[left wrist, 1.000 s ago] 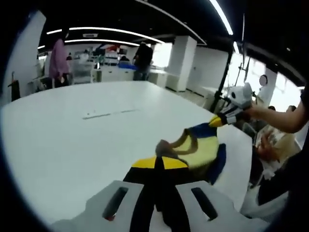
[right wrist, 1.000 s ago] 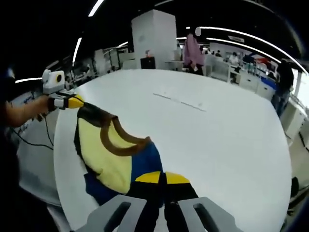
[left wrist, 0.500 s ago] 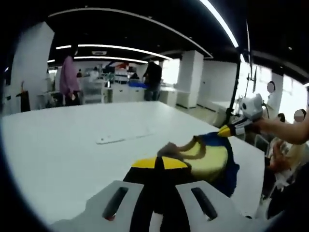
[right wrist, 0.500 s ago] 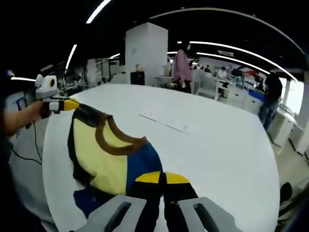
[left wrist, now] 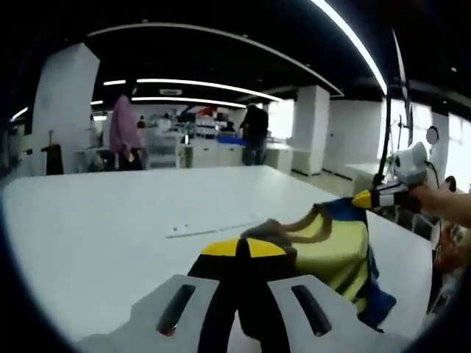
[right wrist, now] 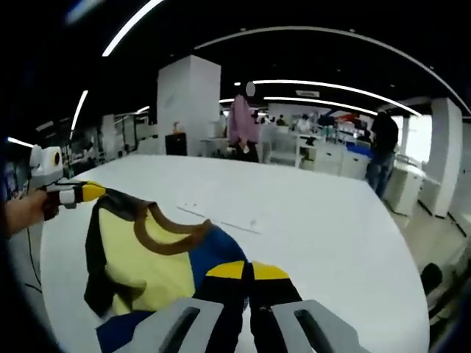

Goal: Fold the garment on the visible template until the final outline fits inside the template.

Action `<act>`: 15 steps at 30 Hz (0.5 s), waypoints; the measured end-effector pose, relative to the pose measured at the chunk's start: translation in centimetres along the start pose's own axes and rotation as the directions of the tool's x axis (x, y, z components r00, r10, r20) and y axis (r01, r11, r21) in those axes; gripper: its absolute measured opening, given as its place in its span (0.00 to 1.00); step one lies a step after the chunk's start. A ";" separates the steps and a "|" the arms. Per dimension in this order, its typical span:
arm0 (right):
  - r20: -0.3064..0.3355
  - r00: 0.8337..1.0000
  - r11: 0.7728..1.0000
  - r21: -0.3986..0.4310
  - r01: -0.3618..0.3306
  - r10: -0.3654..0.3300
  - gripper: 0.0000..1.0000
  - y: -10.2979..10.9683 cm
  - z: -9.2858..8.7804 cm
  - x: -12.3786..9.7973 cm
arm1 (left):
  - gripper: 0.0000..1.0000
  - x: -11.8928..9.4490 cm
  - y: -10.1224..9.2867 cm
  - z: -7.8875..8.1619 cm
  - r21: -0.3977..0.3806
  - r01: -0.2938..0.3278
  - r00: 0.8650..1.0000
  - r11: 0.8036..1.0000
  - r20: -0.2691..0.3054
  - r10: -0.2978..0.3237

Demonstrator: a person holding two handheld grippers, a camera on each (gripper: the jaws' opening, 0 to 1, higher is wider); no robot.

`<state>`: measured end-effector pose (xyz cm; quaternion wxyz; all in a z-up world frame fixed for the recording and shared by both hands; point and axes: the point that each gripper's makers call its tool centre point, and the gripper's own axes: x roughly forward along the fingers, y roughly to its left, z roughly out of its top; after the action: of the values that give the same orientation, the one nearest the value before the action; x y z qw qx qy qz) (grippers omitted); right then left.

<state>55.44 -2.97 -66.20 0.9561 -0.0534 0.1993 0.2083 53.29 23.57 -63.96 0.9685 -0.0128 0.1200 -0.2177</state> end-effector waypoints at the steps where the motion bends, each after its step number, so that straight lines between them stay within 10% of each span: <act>1: 0.000 1.000 1.000 0.007 0.017 -0.017 0.00 -0.3 0.0 0.6 | 0.00 0.4 0.3 -0.2 0.004 -0.011 1.000 1.000 -0.005 0.011; 15: -0.057 0.994 0.993 0.069 0.099 -0.096 0.00 -2.2 -1.9 6.5 | 0.00 5.7 3.8 -5.1 -0.041 -0.085 0.991 0.996 -0.108 0.080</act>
<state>61.12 -2.85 -70.53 0.9607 -0.0343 0.2293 0.1526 58.66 24.75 -70.53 0.9684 -0.0183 0.1768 -0.1750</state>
